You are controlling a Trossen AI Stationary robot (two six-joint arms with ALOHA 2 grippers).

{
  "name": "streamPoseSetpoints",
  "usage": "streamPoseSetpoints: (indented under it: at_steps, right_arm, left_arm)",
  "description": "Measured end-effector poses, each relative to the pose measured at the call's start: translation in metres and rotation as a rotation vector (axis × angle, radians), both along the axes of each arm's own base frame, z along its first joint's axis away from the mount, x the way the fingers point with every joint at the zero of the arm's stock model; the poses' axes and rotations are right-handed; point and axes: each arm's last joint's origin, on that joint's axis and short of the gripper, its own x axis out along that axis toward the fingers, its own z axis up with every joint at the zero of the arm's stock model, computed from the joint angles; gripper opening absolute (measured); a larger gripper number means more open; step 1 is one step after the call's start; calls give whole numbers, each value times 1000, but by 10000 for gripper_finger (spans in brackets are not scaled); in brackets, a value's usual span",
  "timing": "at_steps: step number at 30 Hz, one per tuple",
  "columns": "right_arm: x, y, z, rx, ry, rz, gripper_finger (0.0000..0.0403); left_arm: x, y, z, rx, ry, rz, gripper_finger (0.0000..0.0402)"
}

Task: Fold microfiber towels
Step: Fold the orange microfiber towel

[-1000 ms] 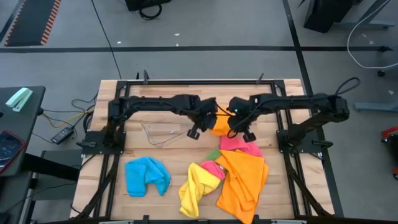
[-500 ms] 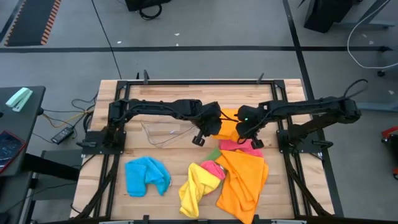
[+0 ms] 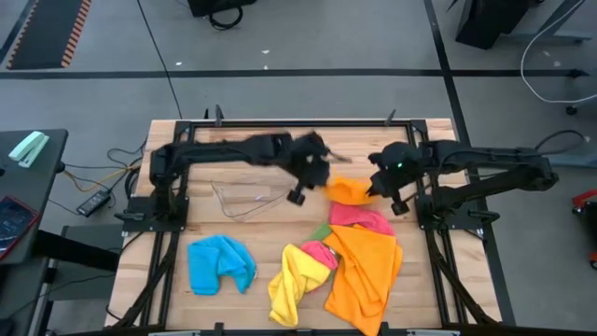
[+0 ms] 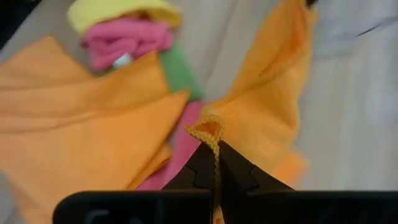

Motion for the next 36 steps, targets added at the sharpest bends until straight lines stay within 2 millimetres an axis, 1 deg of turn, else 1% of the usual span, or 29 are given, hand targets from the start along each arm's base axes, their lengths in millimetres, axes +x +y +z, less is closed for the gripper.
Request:
streamPoseSetpoints:
  at_steps: [4, 6, 8, 10, 13, 15, 17, 20, 23, 26, 29, 32, 34, 36]
  right_arm:
    - [-2, -7, 31, -100, -74, -43, 10]
    - [-3, -10, 44, -113, -99, -69, 10]
    - [-4, -14, 55, -107, -123, -99, 10]
    - [-5, -15, 60, -119, -142, -95, 10]
    - [-5, -17, 61, -173, -141, -76, 10]
    - [-4, -22, 60, -238, -126, -102, 10]
    - [-4, -30, 59, -305, -107, -134, 10]
    - [-1, -45, 59, -393, -114, -175, 10]
    - [2, -65, 54, -468, -106, -208, 10]
    - [9, -90, 50, -547, -104, -247, 10]
    - [17, -118, 54, -673, -161, -281, 10]
    - [24, -139, 56, -757, -221, -296, 10]
    - [27, -147, 49, -721, -216, -247, 10]
    - [32, -149, 36, -636, -176, -183, 10]
  left_arm:
    - [-13, 20, 38, 31, -82, 33, 8]
    - [-20, 25, 52, 25, -95, 33, 6]
    - [-24, 27, 61, 2, -89, 22, 9]
    - [-27, 26, 65, -2, -74, 13, 13]
    - [-29, 30, 70, 14, -87, 5, 12]
    - [-30, 38, 71, 25, -97, 13, 7]
    - [-33, 51, 72, 44, -112, 37, 6]
    - [-38, 76, 74, 61, -141, 101, 10]
    - [-44, 103, 75, 77, -172, 167, 14]
    - [-50, 129, 72, 110, -186, 211, 8]
    - [-52, 149, 75, 186, -247, 234, 6]
    - [-53, 157, 81, 266, -300, 228, 11]
    - [-55, 156, 79, 259, -273, 220, 12]
    - [-57, 152, 72, 228, -199, 209, 9]
